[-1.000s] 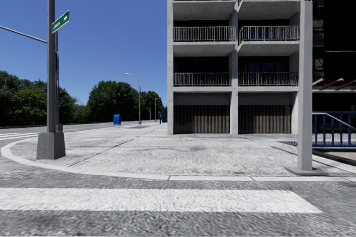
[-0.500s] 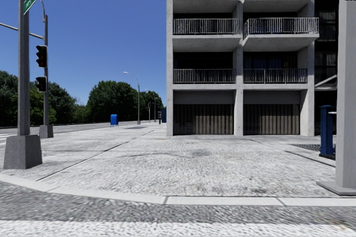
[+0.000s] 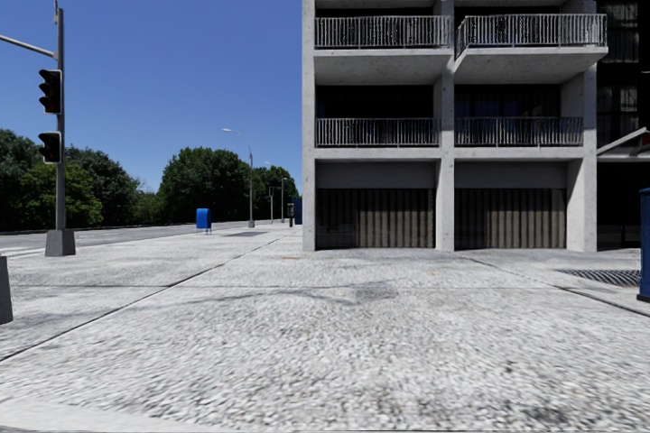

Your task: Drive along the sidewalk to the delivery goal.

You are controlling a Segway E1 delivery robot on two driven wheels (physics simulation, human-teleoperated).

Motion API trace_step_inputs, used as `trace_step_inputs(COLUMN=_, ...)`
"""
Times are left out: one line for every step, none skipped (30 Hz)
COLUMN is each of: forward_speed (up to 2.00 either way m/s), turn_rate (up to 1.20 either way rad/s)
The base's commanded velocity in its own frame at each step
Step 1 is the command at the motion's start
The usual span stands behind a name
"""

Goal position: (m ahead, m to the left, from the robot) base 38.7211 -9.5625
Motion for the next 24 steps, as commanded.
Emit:
trace_step_inputs(forward_speed=1.35, turn_rate=0.00)
trace_step_inputs(forward_speed=1.35, turn_rate=0.00)
trace_step_inputs(forward_speed=1.35, turn_rate=0.00)
trace_step_inputs(forward_speed=1.35, turn_rate=0.00)
trace_step_inputs(forward_speed=1.35, turn_rate=0.00)
trace_step_inputs(forward_speed=1.35, turn_rate=0.03)
trace_step_inputs(forward_speed=1.35, turn_rate=0.11)
trace_step_inputs(forward_speed=1.35, turn_rate=0.21)
trace_step_inputs(forward_speed=1.35, turn_rate=0.21)
trace_step_inputs(forward_speed=1.35, turn_rate=0.58)
trace_step_inputs(forward_speed=1.35, turn_rate=0.58)
trace_step_inputs(forward_speed=1.35, turn_rate=0.68)
trace_step_inputs(forward_speed=1.35, turn_rate=0.68)
trace_step_inputs(forward_speed=1.35, turn_rate=0.69)
trace_step_inputs(forward_speed=1.35, turn_rate=0.69)
trace_step_inputs(forward_speed=1.35, turn_rate=0.69)
trace_step_inputs(forward_speed=1.35, turn_rate=0.69)
trace_step_inputs(forward_speed=1.35, turn_rate=0.69)
trace_step_inputs(forward_speed=1.35, turn_rate=0.69)
trace_step_inputs(forward_speed=1.35, turn_rate=0.69)
trace_step_inputs(forward_speed=1.35, turn_rate=0.69)
trace_step_inputs(forward_speed=1.35, turn_rate=0.69)
trace_step_inputs(forward_speed=1.35, turn_rate=0.57)
trace_step_inputs(forward_speed=1.35, turn_rate=0.36)
